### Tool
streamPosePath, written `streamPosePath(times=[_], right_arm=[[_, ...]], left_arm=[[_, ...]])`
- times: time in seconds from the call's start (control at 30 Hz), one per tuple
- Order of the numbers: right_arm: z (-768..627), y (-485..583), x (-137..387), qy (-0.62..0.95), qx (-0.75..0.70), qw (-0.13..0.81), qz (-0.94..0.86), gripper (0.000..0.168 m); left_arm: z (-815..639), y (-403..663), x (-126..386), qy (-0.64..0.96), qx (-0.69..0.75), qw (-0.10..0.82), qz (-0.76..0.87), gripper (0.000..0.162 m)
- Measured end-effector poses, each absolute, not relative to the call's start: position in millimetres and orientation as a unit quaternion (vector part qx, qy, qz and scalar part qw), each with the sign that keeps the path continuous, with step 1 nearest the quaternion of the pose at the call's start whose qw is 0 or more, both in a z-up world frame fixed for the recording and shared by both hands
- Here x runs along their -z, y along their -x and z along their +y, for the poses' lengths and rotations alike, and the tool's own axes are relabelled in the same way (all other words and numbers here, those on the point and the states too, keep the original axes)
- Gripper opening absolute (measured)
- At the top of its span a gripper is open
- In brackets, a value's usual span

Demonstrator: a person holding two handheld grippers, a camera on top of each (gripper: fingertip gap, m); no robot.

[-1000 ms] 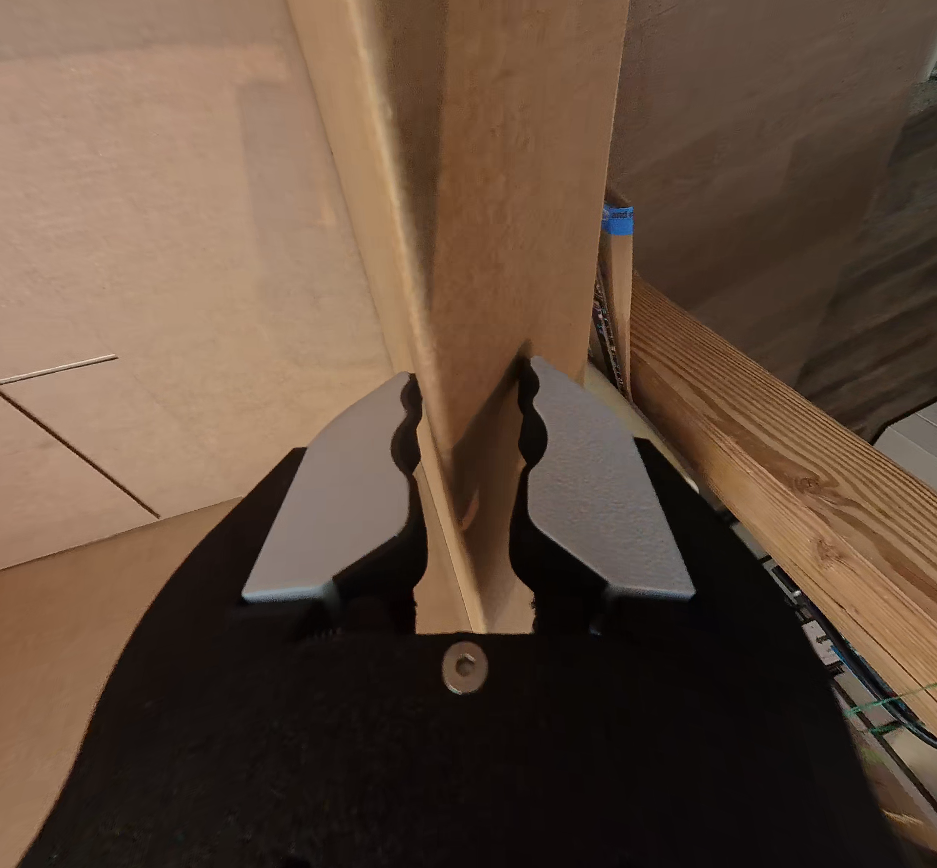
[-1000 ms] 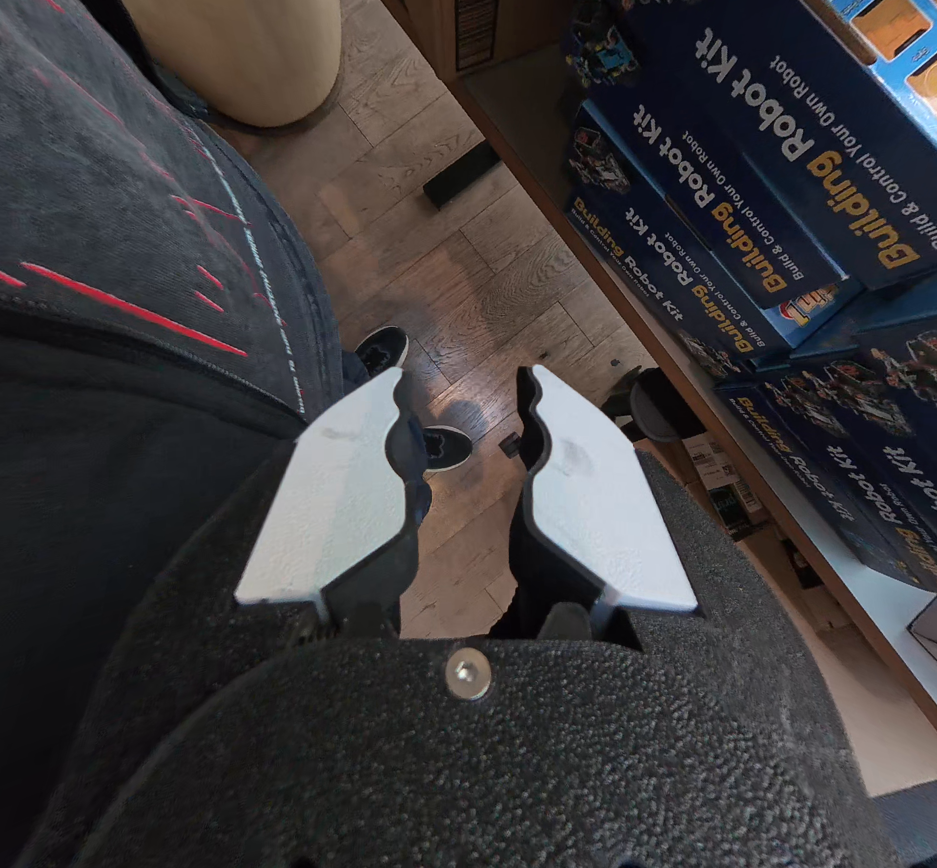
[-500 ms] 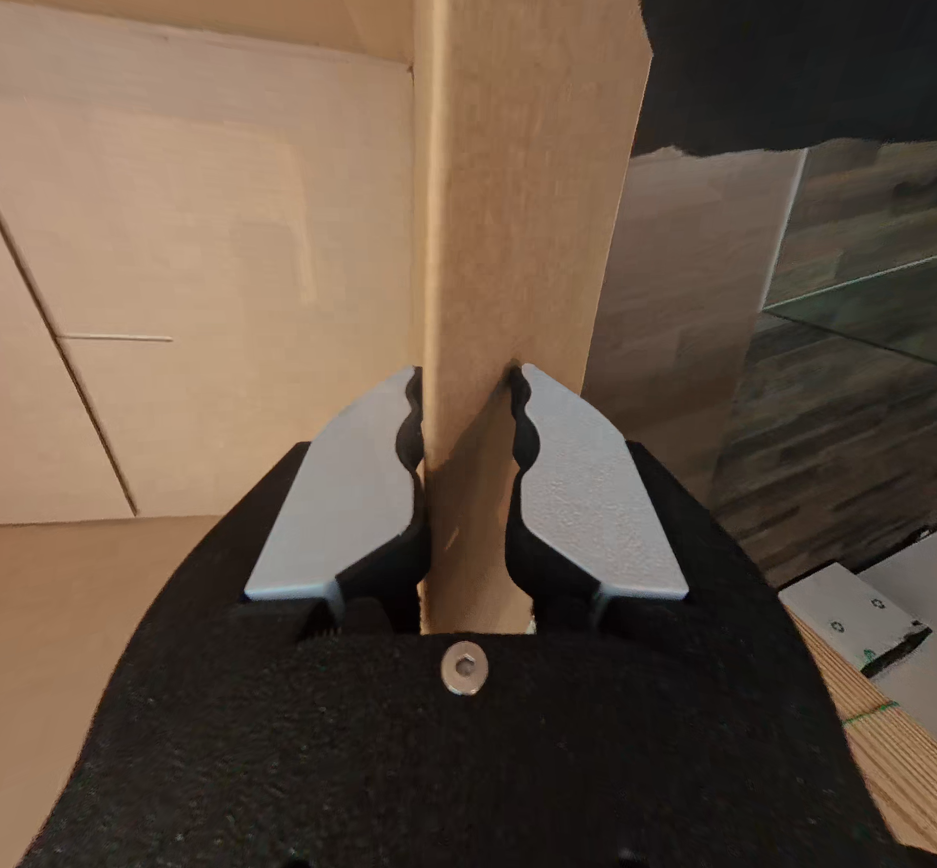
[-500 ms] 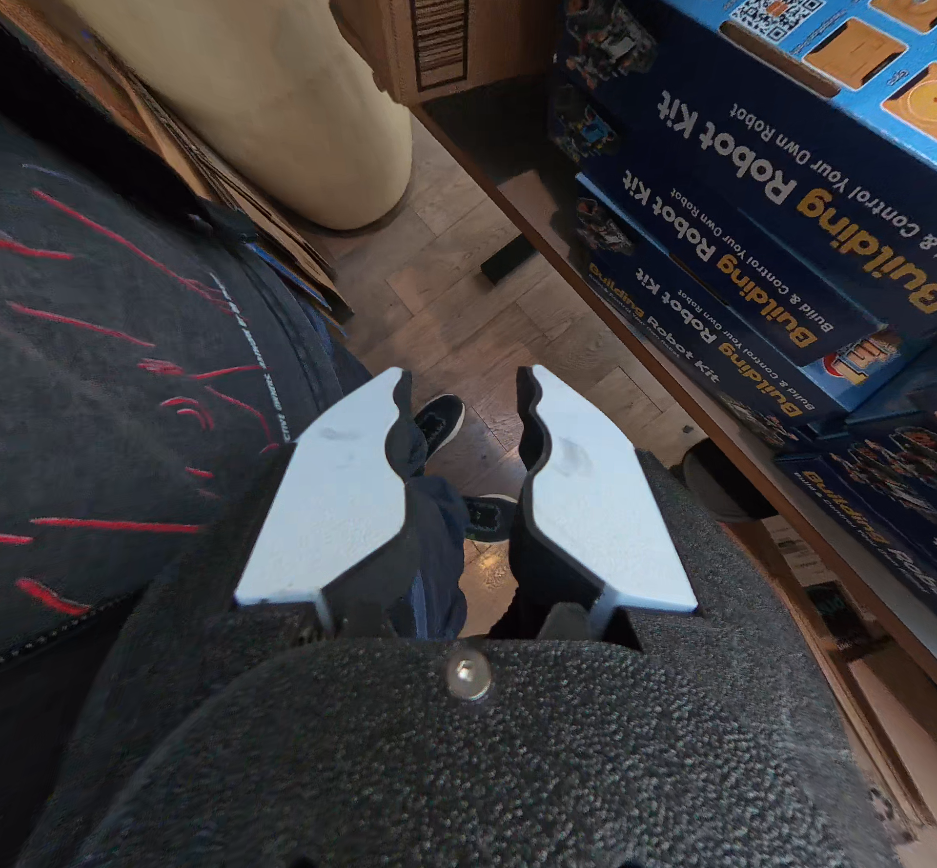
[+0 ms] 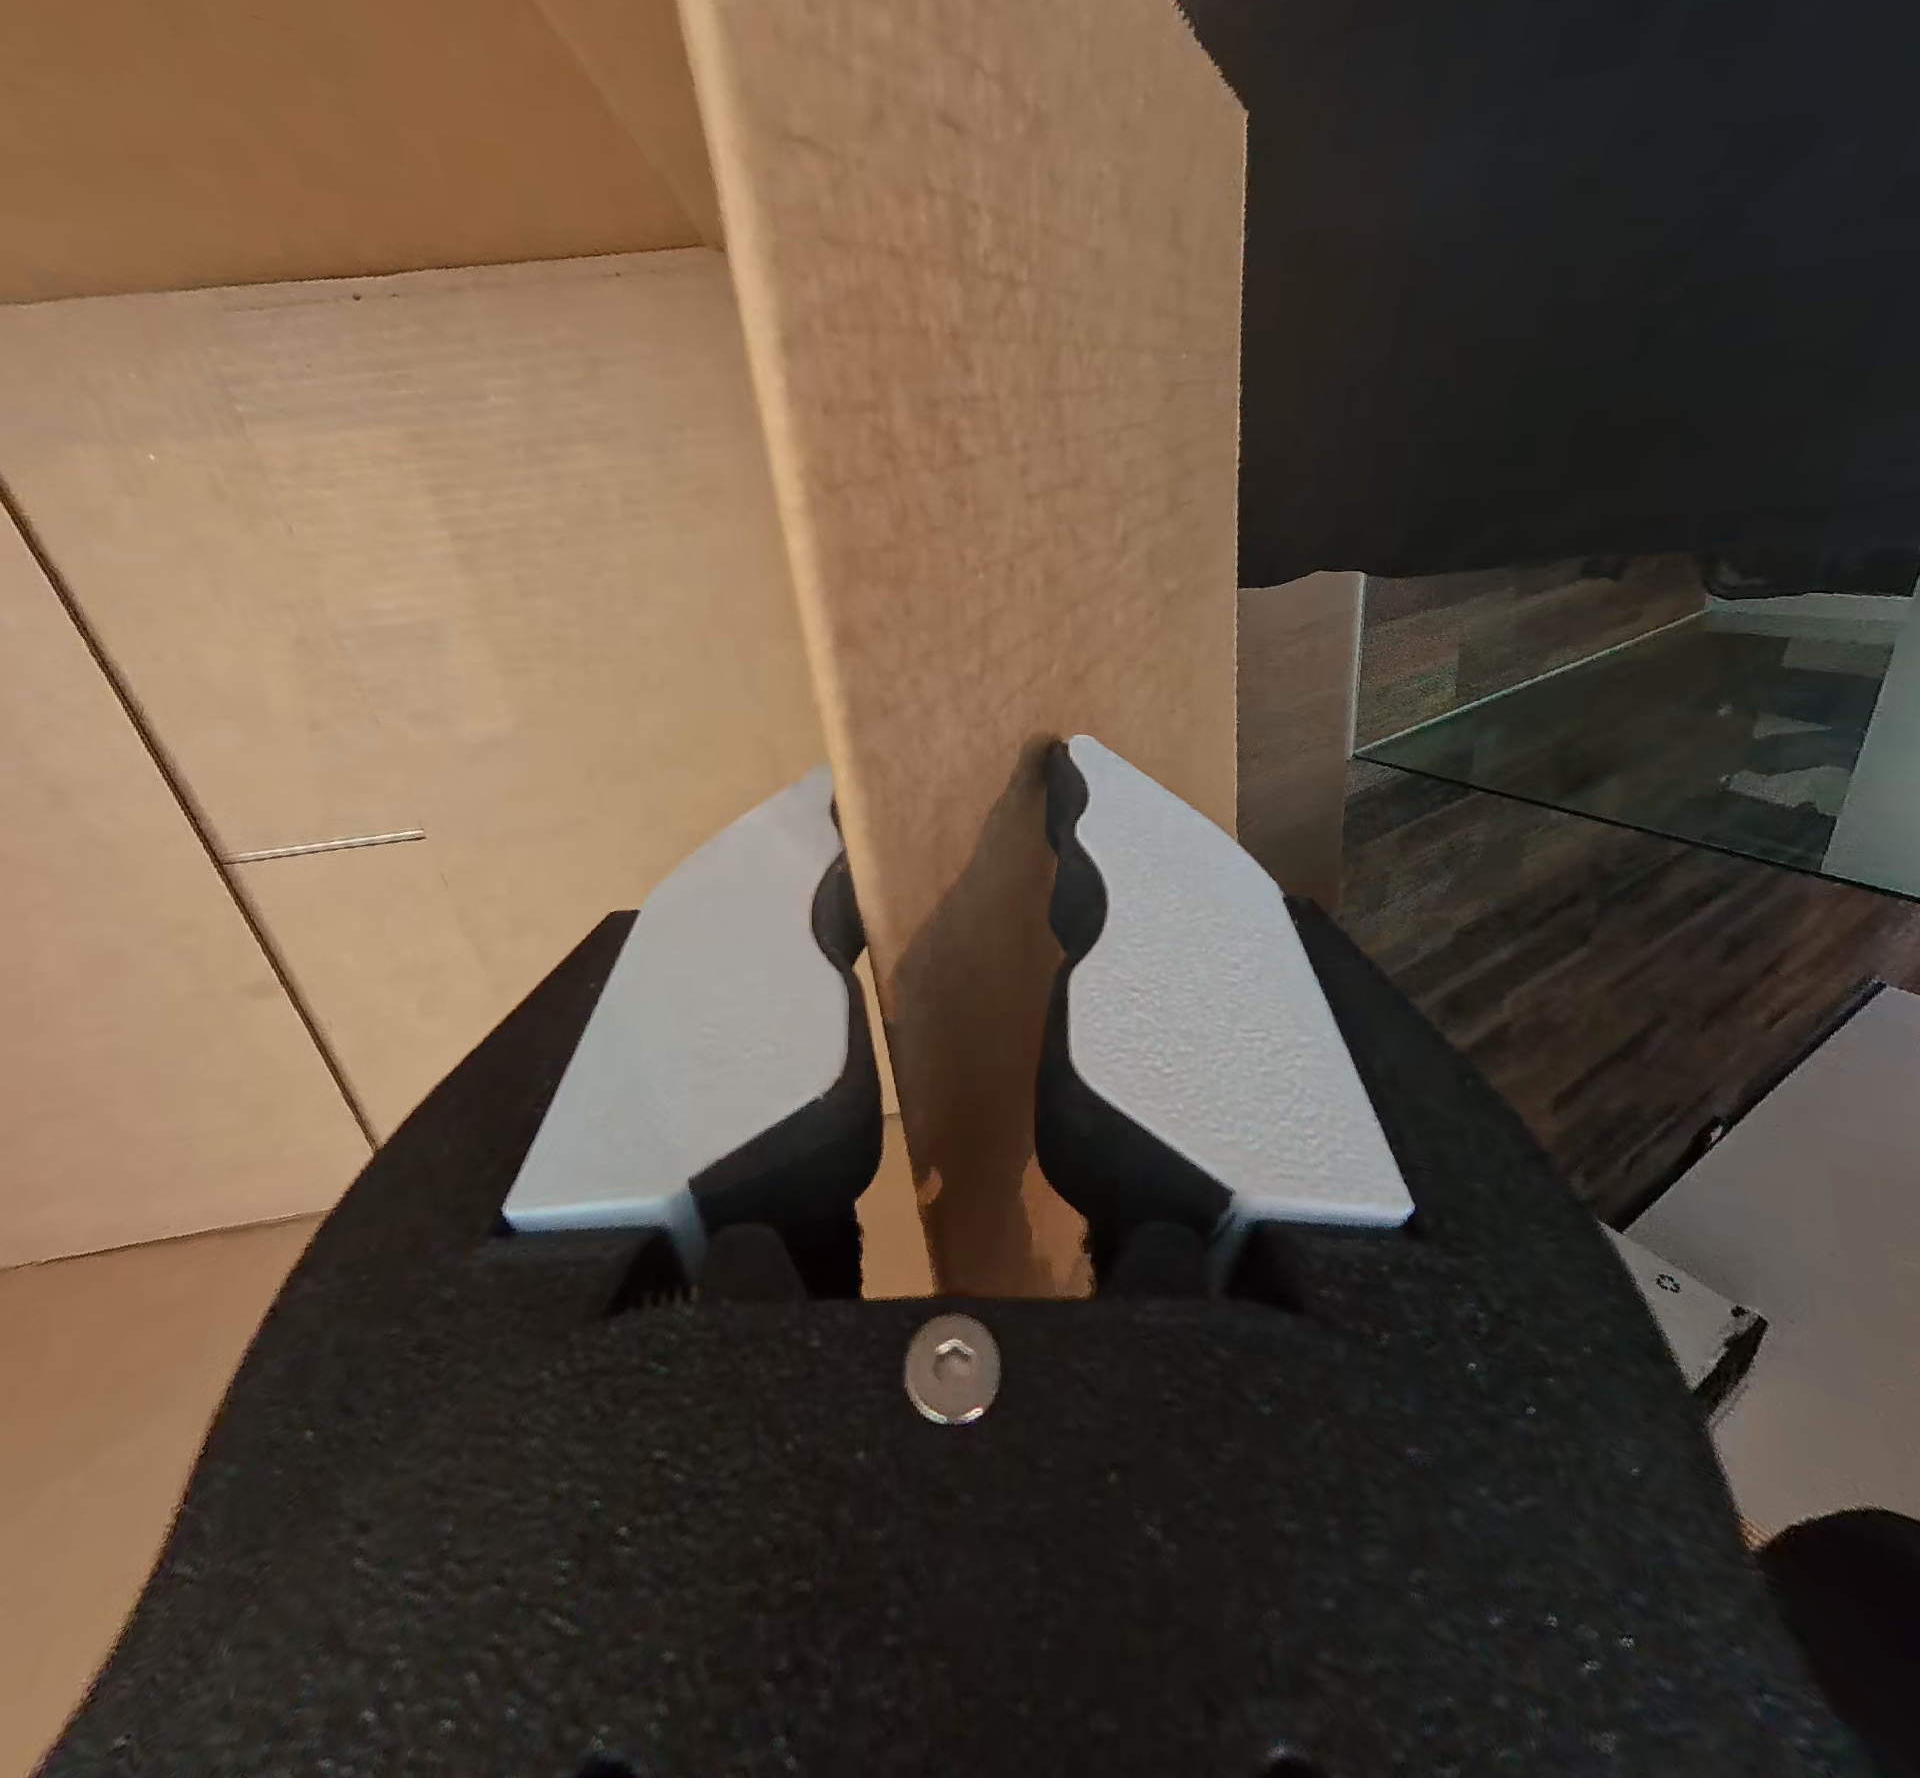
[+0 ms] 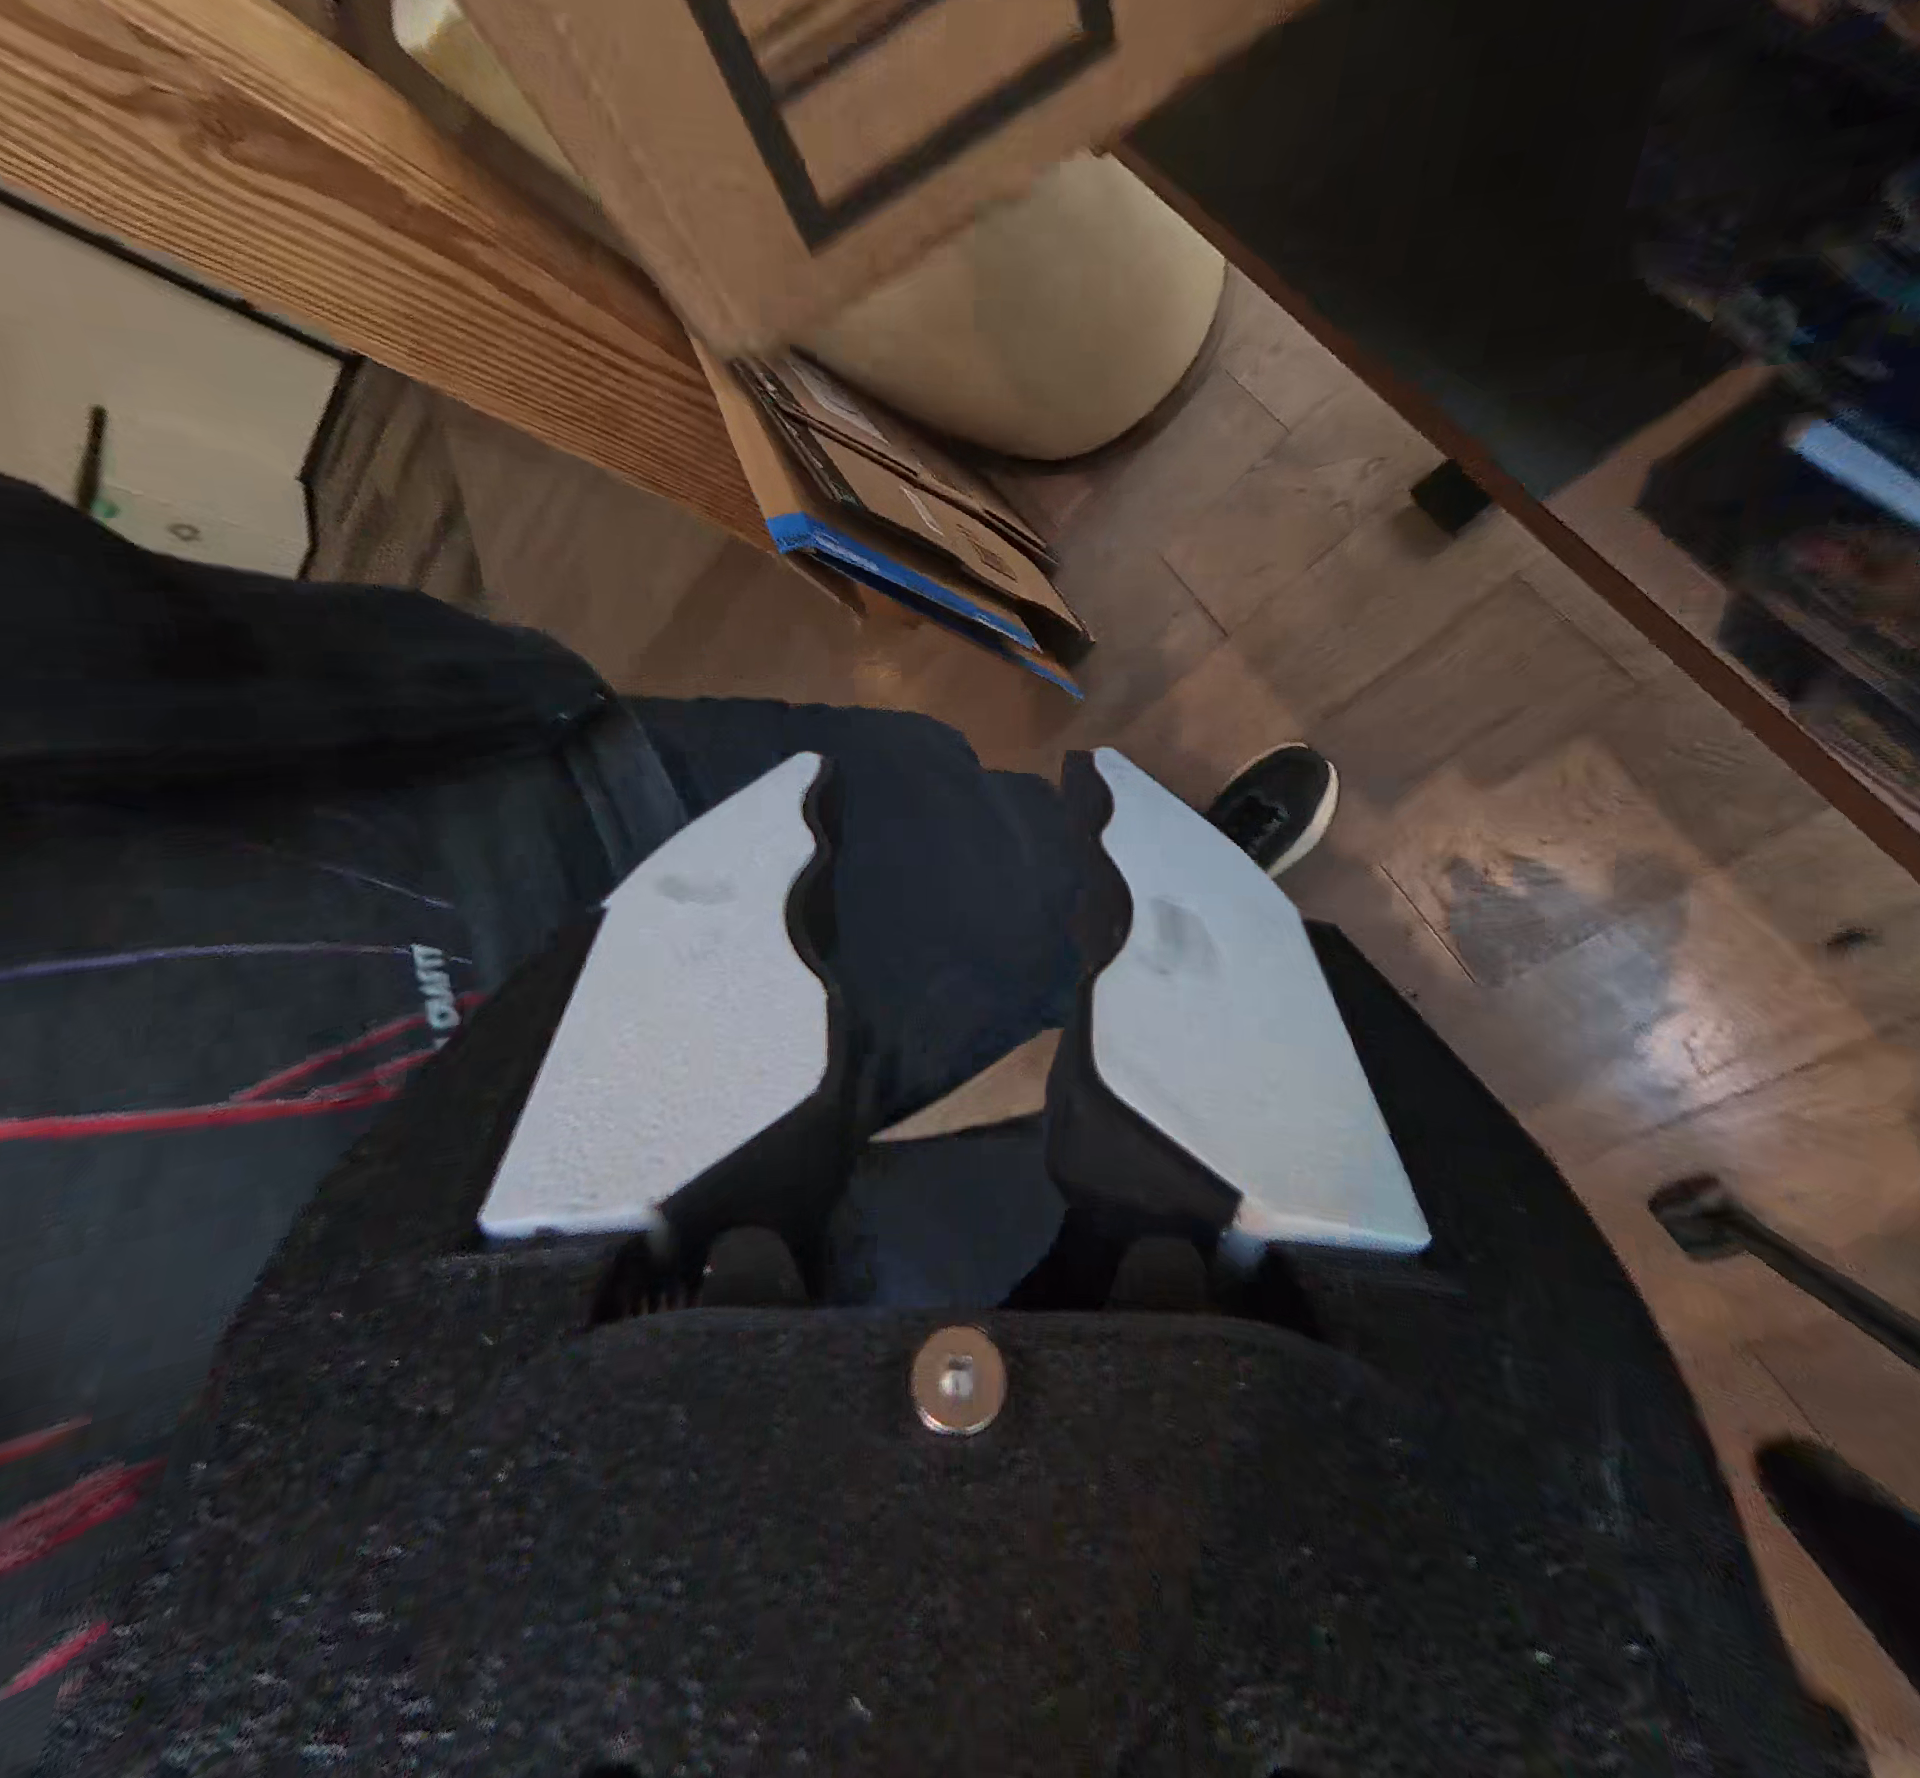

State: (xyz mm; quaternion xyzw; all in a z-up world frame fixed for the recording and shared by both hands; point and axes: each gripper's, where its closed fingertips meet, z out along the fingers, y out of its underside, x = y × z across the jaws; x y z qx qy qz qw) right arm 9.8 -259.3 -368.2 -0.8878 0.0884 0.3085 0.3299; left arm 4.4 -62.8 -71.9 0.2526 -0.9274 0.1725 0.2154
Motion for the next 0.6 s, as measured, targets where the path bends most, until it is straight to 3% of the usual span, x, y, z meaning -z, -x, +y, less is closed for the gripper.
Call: streamPosePath(times=[0.3, 0.33, 0.6], right_arm=[[-159, 48, 338, 0.818, -0.429, 0.34, 0.176, 0.031], [-151, 51, 331, 0.817, -0.427, 0.352, 0.162, 0.015], [-105, 70, 260, 0.819, -0.329, 0.47, 0.012, 0.002]], left_arm=[[-28, 25, 41, -0.234, -0.23, 0.221, -0.919, 0.034], [-23, 29, 37, -0.232, -0.234, 0.22, -0.918, 0.034], [27, 50, -6, -0.204, -0.276, 0.198, -0.918, 0.035]])
